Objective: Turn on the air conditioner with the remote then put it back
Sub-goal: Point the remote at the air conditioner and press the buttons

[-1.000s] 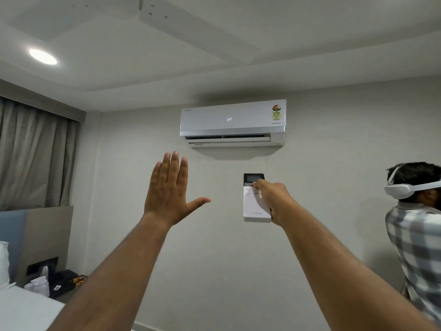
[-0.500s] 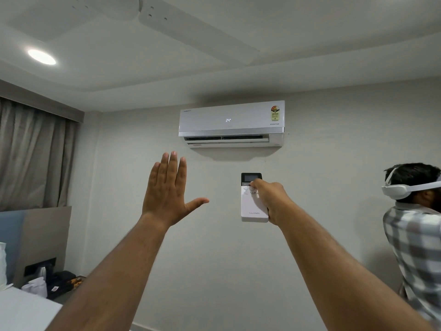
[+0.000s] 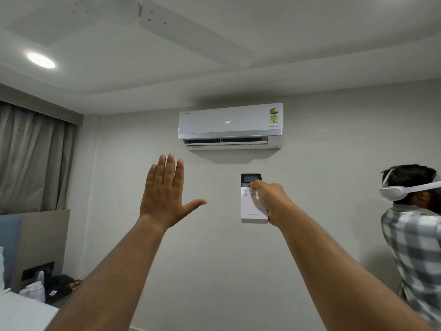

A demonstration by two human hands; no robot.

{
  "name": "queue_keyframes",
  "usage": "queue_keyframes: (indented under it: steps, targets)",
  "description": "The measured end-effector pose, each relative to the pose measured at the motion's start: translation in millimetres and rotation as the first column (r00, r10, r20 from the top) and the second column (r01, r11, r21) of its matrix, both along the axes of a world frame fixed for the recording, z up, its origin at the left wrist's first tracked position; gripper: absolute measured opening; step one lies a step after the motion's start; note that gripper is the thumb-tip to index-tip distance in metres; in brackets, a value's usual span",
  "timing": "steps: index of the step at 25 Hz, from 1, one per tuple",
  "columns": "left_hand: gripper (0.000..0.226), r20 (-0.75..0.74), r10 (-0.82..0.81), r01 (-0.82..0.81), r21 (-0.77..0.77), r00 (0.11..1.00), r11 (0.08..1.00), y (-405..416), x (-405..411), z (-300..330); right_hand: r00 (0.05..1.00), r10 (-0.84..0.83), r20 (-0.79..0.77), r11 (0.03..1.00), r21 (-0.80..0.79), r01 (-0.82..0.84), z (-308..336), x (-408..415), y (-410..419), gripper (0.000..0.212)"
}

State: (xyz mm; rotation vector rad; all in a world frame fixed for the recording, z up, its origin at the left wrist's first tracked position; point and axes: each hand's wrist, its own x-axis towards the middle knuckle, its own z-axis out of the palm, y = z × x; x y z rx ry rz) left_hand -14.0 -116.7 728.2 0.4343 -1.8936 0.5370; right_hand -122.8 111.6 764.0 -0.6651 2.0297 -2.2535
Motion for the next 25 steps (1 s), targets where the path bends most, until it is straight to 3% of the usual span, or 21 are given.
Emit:
queue_keyframes:
  steps: [25]
  targets:
    - [0.118,0.014,0.047,-0.047,0.026,0.999,0.999,-11,6,-6,1.0,0.006,0.005,0.999,0.035,-0.006,-5,-4,-11,0.014]
